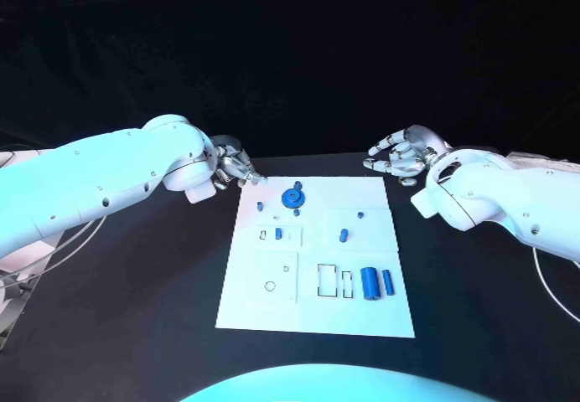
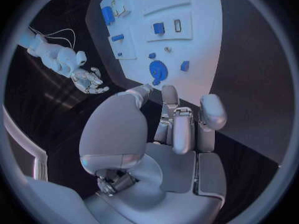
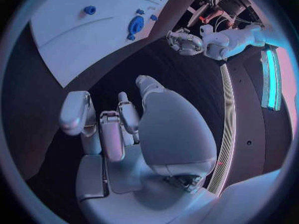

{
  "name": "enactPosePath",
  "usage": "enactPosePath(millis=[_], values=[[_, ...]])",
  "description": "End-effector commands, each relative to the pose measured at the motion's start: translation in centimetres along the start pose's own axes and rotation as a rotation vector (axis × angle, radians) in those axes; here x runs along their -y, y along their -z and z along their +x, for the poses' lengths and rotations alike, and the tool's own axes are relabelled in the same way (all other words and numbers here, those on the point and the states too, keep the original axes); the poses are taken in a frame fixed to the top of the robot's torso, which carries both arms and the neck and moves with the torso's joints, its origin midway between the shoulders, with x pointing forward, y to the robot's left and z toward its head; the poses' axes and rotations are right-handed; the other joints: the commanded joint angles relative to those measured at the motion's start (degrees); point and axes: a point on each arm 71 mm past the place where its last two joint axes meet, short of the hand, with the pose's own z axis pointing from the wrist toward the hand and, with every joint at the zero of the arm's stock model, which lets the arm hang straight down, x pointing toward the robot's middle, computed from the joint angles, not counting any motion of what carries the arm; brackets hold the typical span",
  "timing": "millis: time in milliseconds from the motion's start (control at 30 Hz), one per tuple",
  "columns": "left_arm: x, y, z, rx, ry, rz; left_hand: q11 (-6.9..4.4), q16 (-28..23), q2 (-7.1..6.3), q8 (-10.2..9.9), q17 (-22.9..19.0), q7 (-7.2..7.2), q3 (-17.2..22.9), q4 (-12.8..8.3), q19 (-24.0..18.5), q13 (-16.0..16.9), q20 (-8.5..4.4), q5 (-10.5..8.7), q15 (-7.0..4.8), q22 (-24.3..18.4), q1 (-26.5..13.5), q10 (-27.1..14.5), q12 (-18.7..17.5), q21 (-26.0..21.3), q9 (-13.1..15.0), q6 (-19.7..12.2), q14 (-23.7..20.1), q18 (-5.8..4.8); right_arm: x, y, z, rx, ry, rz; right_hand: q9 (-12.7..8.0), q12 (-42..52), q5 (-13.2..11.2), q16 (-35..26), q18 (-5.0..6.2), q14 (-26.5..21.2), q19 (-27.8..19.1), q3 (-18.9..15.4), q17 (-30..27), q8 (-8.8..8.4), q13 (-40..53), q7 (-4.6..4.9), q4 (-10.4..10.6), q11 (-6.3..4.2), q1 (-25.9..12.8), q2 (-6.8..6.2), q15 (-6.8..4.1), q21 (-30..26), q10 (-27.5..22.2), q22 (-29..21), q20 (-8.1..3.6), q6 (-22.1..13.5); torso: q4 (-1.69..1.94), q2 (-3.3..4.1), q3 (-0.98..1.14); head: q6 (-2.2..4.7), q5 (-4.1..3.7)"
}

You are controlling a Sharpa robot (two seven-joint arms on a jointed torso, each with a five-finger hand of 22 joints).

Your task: Assemble the parts on the task board

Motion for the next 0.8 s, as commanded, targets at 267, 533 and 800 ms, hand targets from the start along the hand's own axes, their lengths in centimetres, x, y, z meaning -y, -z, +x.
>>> enactPosePath(millis=[267,533,800], values=[[0.2,-2.1,0.0,-0.048,-0.081,-0.040,0.24,0.0,-0.62,-0.5,5.0,0.52,0.1,0.2,-0.2,-0.3,0.46,-0.04,0.67,0.3,-2.3,-0.7,-0.2,-0.1,-0.8,0.2,3.1,0.78,-0.2,0.1,0.1,-0.009,0.000,-0.020,-0.1,-0.2,0.3,-0.3,0.36,3.7,-0.5,0.3,7.3,0.37,-0.1,0.00,0.0,-0.07,-0.7,-0.07,0.20,-0.4,-0.4,-0.1,-0.03,-0.3,-0.11,0.51,-0.36,0.31,0.45],[0.0,-3.5,0.4,-0.089,-0.123,-0.089,0.40,0.2,-0.54,-0.5,5.2,0.63,-0.9,0.2,-0.2,-0.9,0.69,-0.32,0.85,0.3,-4.7,-1.1,-0.1,-0.1,-1.2,0.4,3.1,0.79,-0.3,0.1,0.1,-0.001,-0.003,-0.027,-0.1,-1.2,0.2,-1.2,0.82,3.2,-1.4,0.3,5.6,0.40,-1.1,0.01,0.1,-0.05,-0.9,-0.22,0.20,-2.9,-1.3,-1.5,-0.03,-0.5,-0.18,0.81,-0.56,0.44,0.74],[-0.5,-4.2,0.4,-0.111,-0.154,-0.130,0.43,0.3,-0.47,-0.1,5.2,0.60,-4.1,0.1,-0.3,-1.2,0.80,-0.43,0.91,0.3,-6.8,-1.4,0.2,-0.2,-1.4,0.2,3.0,0.81,-0.3,0.1,0.1,0.002,-0.004,-0.031,-0.1,-2.5,0.3,-1.7,1.01,3.0,-1.9,0.5,4.9,0.46,-2.4,0.00,0.0,-0.07,-1.0,-0.28,0.18,-4.1,-2.5,-2.2,-0.04,-0.6,-0.17,0.79,-0.52,0.24,0.70]])
